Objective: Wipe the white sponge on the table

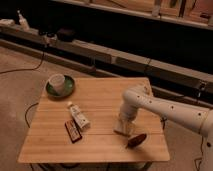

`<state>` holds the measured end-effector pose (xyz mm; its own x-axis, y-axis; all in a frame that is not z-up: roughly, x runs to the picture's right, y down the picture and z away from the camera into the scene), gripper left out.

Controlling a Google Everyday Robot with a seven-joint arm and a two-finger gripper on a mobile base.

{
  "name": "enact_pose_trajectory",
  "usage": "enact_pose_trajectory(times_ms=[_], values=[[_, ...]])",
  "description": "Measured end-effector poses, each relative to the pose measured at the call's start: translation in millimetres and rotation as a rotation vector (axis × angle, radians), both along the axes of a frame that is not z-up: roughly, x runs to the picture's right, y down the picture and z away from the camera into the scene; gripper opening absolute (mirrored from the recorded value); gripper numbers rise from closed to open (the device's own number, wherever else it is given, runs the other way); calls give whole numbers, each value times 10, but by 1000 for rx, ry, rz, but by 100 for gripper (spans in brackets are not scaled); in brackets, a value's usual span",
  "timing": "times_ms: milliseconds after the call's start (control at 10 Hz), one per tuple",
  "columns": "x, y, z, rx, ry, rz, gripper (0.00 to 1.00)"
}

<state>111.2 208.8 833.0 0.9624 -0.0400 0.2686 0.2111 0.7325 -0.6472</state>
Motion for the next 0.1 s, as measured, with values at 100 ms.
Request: enact_pose_trajectory(times_ms=[100], values=[[-14,-2,3,0,-2,-2,32]])
